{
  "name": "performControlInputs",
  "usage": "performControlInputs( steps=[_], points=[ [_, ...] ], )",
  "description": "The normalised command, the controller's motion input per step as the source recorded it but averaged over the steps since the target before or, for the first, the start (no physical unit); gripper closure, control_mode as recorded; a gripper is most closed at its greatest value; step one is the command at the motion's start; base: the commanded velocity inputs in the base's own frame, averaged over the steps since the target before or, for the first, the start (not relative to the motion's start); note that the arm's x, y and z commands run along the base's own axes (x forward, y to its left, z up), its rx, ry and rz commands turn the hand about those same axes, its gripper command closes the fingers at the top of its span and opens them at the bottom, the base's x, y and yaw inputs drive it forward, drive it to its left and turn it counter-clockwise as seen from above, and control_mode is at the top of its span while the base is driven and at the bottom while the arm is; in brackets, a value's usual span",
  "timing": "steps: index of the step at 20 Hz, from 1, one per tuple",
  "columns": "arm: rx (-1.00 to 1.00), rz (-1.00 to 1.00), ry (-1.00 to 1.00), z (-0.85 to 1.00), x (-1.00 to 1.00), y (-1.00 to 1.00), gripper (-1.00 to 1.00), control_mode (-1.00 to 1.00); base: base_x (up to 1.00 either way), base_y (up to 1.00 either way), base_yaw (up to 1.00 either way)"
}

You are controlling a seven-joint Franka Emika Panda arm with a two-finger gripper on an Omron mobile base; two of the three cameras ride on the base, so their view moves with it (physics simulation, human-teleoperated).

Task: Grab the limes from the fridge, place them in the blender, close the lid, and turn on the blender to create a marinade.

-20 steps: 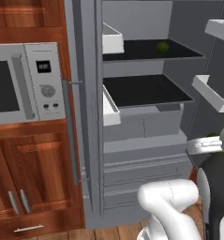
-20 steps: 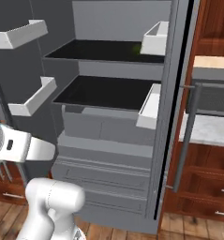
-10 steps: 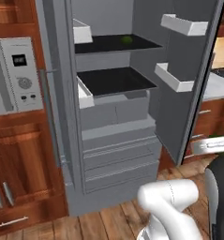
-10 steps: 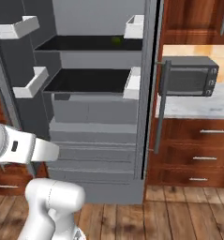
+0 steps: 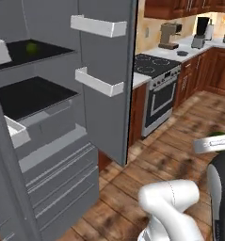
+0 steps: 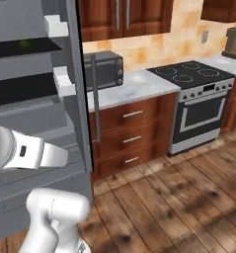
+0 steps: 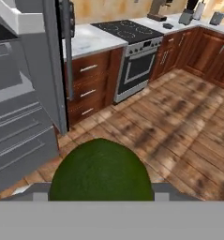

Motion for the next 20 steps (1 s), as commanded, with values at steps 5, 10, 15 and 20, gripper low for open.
performControlInputs(
  steps=[5, 10, 15, 20],
  points=[
    [0.00, 0.00, 0.00, 0.00, 0.00, 0.00, 1.00, 1.00, 0.37, -0.38, -0.66],
    [0.00, 0.00, 0.00, 0.00, 0.00, 0.00, 1.00, 1.00, 0.92, -0.14, -0.46],
    [0.00, 0.00, 0.00, 0.00, 0.00, 0.00, 1.00, 1.00, 1.00, -0.26, -0.26],
    [0.00, 0.00, 0.00, 0.00, 0.00, 0.00, 1.00, 1.00, 1.00, -0.41, -0.24]
  ],
)
